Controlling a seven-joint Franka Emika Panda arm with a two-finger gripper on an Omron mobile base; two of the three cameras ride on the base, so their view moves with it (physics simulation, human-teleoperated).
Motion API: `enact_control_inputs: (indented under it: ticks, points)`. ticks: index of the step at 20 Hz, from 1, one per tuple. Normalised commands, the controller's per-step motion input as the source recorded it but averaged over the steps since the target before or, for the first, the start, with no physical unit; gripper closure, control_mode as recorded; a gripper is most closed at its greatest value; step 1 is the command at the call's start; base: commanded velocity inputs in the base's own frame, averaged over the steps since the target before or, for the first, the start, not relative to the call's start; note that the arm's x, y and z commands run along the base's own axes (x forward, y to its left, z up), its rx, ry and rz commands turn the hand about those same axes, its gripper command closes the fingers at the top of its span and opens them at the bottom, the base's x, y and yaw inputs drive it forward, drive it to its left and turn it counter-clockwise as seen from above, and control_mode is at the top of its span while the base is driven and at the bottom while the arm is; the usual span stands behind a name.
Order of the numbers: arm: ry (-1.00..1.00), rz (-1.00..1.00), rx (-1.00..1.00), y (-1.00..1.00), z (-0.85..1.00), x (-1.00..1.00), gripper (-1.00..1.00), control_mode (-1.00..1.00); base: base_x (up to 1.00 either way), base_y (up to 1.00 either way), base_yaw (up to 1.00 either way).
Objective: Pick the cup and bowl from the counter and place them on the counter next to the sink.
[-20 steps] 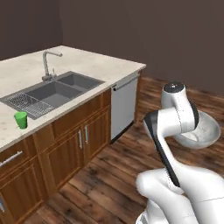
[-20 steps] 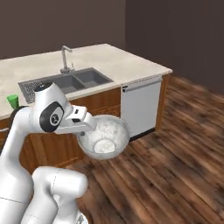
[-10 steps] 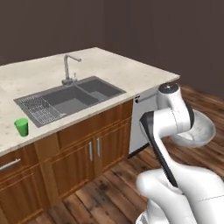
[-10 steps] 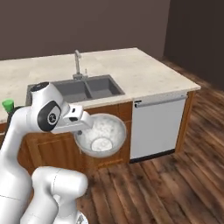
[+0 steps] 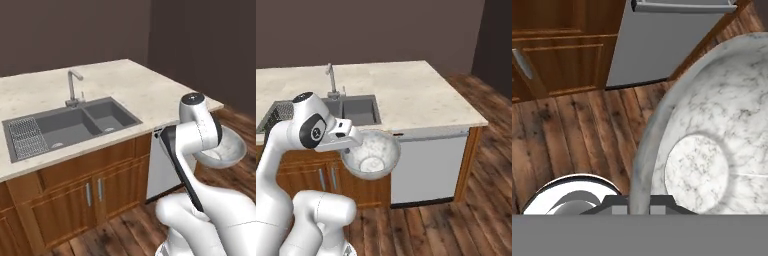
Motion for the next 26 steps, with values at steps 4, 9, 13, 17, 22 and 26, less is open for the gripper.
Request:
enact_control_inputs:
  ticks: [4,9,13,17,22,26]
  points:
    - [0.00,0.00,0.00,0.00,0.00,0.00,1.00,1.00,1.00,-0.77,0.39]
    - [0.00,0.00,0.00,0.00,0.00,0.00,1.00,1.00,0.99,-0.52,0.36]
    - [0.00,0.00,0.00,0.00,0.00,0.00,1.00,1.00,1.00,-0.19,0.22]
    - [0.00,0.00,0.00,0.00,0.00,0.00,1.00,1.00,0.91,0.00,0.09]
    - [0.00,0.00,0.00,0.00,0.00,0.00,1.00,1.00,0.53,-0.07,0.11]
    - [0.00,0.00,0.00,0.00,0.00,0.00,1.00,1.00,0.00,-0.01,0.02]
